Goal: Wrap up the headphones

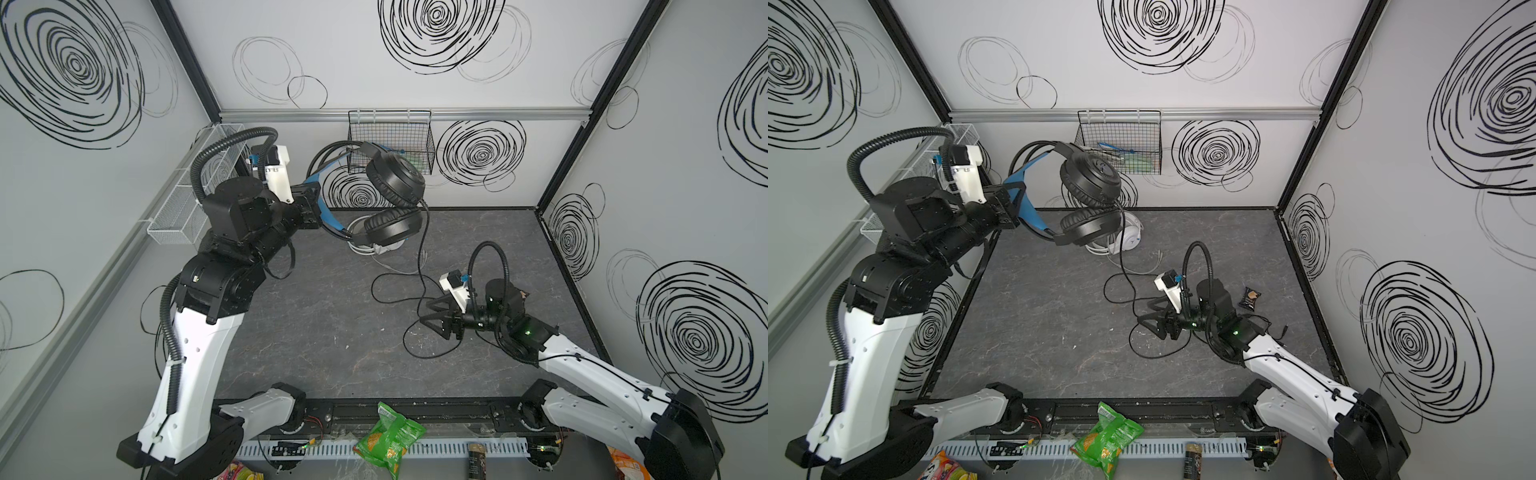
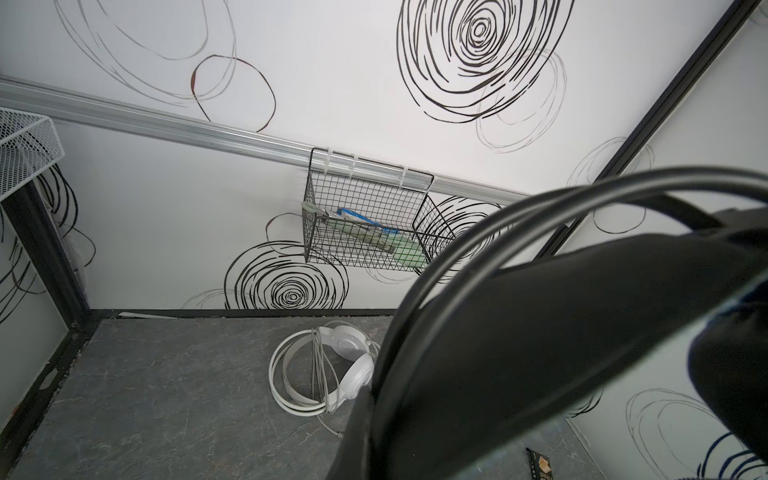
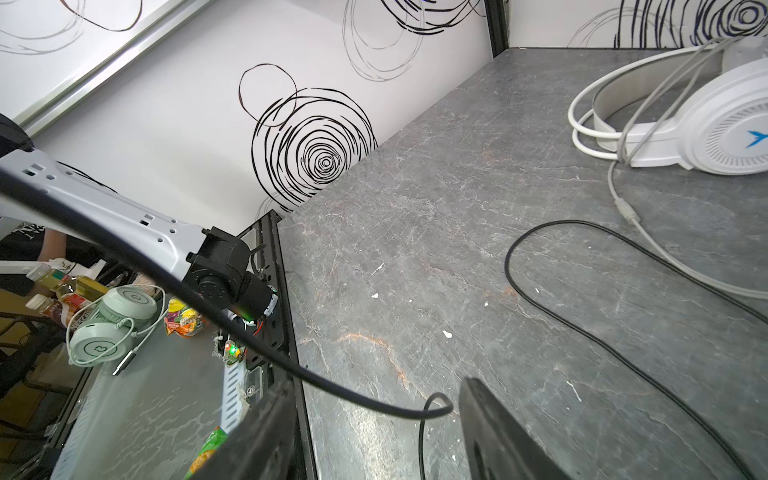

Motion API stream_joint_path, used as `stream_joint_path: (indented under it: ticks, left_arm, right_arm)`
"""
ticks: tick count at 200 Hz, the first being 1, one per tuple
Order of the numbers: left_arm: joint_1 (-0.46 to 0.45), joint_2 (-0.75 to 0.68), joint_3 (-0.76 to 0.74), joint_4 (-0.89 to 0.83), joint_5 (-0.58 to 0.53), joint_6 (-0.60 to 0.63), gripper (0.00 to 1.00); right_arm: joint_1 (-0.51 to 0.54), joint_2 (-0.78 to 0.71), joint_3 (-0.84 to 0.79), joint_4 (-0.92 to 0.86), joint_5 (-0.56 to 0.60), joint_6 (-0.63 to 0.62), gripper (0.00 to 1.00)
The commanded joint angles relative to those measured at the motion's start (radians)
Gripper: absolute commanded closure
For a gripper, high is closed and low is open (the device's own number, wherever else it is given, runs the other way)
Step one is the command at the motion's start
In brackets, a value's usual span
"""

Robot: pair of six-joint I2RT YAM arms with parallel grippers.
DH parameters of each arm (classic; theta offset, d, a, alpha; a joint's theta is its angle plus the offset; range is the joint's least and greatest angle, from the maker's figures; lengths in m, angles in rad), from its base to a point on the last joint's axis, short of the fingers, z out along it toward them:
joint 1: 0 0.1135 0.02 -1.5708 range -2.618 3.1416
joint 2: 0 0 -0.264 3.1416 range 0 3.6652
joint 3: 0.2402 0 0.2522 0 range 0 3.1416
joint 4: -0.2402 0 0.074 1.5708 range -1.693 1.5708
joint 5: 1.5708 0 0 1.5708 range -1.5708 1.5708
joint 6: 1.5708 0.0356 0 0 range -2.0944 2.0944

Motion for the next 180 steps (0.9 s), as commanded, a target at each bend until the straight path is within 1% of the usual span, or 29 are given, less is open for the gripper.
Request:
stream_joint_path:
  ticks: [1,17,39,56,76,102,130,167,180]
  left_arm:
    - [0.012,-0.006,0.039,0.102,0.021,-0.044,1.00]
    - [0.012,-0.007,0.035,0.104,0.030,-0.051,1.00]
    - [0.012,-0.012,0.030,0.102,0.038,-0.056,1.00]
    - [0.012,-0.012,0.025,0.099,0.042,-0.059,1.00]
    - [0.014,-0.013,0.014,0.101,0.050,-0.067,1.00]
    - [0.015,-0.006,0.013,0.102,0.061,-0.076,1.00]
    - [0.019,0.000,0.021,0.101,0.065,-0.076,1.00]
    - [0.026,-0.006,0.009,0.102,0.072,-0.081,1.00]
    - [0.029,-0.008,0.007,0.103,0.076,-0.084,1.00]
  right_arm:
    - [0.005,-0.069,-0.018,-0.037,-0.016,-0.050,0.31]
    - [0.007,-0.099,-0.037,-0.049,-0.001,-0.055,0.29]
    - [0.007,-0.095,-0.054,-0.009,0.013,-0.046,0.29]
    - [0.009,-0.062,-0.045,0.035,0.007,-0.035,0.28]
    - [0.017,0.011,-0.004,0.070,-0.024,-0.044,0.28]
    - [0.040,0.086,0.061,0.057,-0.069,-0.084,0.30]
    - [0.052,0.119,0.079,0.059,-0.082,-0.102,0.30]
    - [0.066,0.150,0.080,0.122,-0.064,-0.069,0.31]
    - [0.068,0.170,0.082,0.150,-0.065,-0.046,0.32]
